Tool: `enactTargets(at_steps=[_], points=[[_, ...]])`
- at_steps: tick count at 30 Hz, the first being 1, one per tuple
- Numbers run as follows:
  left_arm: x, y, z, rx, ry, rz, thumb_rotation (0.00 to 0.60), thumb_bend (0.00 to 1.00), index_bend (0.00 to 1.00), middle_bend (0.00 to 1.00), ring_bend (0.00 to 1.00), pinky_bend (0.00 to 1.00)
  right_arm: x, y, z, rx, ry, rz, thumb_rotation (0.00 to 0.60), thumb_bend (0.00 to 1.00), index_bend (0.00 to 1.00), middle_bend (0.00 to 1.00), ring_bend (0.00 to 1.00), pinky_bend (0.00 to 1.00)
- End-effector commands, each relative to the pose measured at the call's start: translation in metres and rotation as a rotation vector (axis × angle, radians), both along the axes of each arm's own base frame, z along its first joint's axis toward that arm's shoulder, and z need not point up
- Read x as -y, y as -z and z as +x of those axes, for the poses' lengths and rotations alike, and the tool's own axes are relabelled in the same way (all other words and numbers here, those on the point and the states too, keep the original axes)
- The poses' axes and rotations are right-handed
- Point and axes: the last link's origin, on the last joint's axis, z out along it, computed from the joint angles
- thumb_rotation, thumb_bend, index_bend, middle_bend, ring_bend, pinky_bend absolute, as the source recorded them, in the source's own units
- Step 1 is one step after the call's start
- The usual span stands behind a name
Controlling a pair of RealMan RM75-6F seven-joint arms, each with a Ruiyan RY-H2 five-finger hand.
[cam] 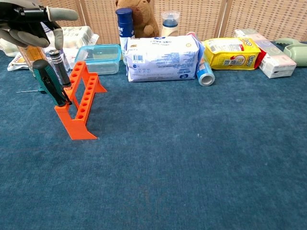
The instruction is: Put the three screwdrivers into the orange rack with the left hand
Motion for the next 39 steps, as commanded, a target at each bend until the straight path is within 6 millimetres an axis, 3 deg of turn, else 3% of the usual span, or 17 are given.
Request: enactTargets(at_steps=[1, 24, 39], points=[[0.002, -0.001, 0.001, -0.027, -0.021, -0.016, 0.000, 0.00, 0.58, 0.97, 1.00, 1.00, 0.000, 0.000, 0.000, 0.000, -0.001, 0.001, 0.600, 0.02, 0.07, 0.03, 0.00, 0.00], [0.010, 0.011, 0.010, 0.007, -0.046, -0.069, 0.000, 0.00, 0.58, 0.97, 1.00, 1.00, -0.002, -0.003, 0.001, 0.009, -0.004, -0.005, 0.600, 0.02, 0.07, 0.03, 0.00, 0.00], [0.005, -0.012, 0.009, 0.063, -0.003, 0.049, 0.000, 0.00, 0.58, 0.97, 1.00, 1.00, -0.002, -0.004, 0.000, 0.015, -0.007, -0.008, 0.600, 0.02, 0.07, 0.03, 0.00, 0.00]])
